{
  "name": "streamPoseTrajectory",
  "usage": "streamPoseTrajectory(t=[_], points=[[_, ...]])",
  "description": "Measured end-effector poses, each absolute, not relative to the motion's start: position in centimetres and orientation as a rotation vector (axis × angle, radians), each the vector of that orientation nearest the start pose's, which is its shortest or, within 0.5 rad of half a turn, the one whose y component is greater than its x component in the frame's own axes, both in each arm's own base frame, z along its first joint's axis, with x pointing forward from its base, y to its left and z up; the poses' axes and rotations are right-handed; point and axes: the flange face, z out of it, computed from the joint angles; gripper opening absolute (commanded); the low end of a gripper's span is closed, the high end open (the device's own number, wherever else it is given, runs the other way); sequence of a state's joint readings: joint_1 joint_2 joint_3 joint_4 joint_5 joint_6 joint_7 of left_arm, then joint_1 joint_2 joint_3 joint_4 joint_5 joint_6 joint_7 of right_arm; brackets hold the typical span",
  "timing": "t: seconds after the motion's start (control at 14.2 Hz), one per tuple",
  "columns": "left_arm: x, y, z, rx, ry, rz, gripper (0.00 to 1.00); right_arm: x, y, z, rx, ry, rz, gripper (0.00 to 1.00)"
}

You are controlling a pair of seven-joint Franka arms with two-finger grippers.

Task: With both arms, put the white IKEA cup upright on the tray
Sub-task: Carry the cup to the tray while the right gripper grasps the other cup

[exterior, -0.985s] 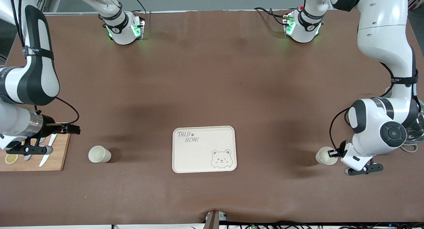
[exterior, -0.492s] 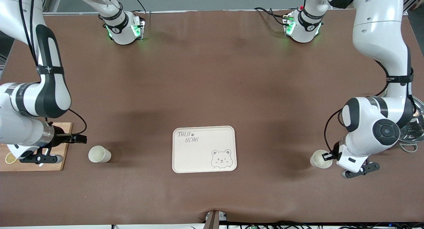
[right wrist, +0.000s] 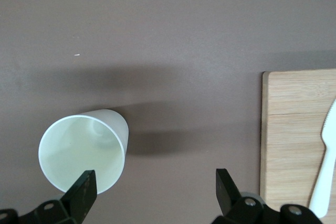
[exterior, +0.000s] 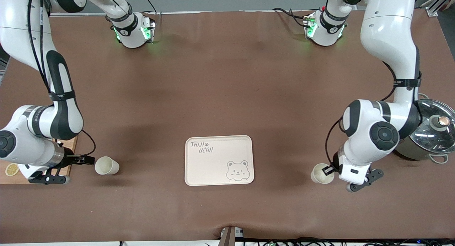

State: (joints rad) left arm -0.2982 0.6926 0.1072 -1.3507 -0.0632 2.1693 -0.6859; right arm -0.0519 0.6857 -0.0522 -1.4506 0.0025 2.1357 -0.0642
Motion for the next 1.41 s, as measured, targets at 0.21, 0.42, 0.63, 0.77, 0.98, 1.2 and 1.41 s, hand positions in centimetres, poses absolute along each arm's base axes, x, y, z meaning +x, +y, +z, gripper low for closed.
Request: streamPoseTrajectory(t=[0.21,0.42,0.63,0.77,0.98,1.2,1.41], points=[[72.0,-20.1,33.4,-3.078,-0.913,-0.189,0.0,72.0,-6.4,27.2,-3.171,0.037,-0.015,1.0],[71.0,-23.9,33.9,-3.081,-1.041,-0.165,0.0,72.1,-6.2,26.0,-3.17,0.033,-0.021,1.0],[70.1,-27.1,34.5,-3.073,-1.119,-0.166,0.0,72.1,-6.1,25.0,-3.169,0.032,-0.017,1.0],[69.3,-29.2,34.7,-3.072,-1.152,-0.155,0.0,72.0,-6.1,24.2,-3.165,0.035,0.001,1.0],[67.9,-32.6,34.2,-3.067,-1.178,-0.136,0.0,72.0,-5.6,22.5,-3.159,0.03,0.011,1.0],[66.4,-35.9,32.7,-3.061,-1.193,-0.121,0.0,72.1,-5.0,22.3,-3.158,0.017,0.008,0.6],[65.1,-38.7,31.1,-3.059,-1.207,-0.116,0.0,72.1,-4.9,22.3,-3.152,0.023,0.006,0.3]])
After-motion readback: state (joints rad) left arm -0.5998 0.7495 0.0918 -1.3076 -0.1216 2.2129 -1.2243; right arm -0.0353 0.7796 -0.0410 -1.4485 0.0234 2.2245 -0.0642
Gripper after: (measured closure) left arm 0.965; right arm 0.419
